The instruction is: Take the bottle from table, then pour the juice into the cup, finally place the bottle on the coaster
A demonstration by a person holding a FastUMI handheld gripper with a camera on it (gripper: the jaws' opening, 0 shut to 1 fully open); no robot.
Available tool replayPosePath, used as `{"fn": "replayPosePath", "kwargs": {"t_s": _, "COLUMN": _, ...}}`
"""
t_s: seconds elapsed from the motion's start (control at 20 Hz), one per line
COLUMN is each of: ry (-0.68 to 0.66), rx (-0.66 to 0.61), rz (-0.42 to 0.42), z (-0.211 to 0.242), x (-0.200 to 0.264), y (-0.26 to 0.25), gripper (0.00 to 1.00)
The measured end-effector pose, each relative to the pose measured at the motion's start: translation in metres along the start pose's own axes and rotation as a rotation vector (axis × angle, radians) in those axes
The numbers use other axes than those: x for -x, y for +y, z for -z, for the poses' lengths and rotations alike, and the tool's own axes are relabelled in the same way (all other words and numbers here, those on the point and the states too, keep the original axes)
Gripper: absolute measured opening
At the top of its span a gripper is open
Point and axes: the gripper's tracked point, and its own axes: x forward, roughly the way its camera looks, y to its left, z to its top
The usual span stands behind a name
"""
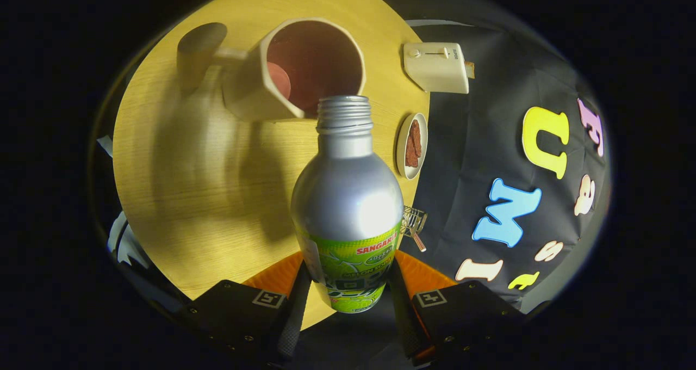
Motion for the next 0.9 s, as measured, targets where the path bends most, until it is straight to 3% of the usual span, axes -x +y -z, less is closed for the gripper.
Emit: {"fn": "replayPosePath", "kwargs": {"t_s": 0.9, "ry": 0.034, "rx": 0.121, "rz": 0.022, "z": 0.002, "x": 0.004, "y": -0.016, "gripper": 0.72}}
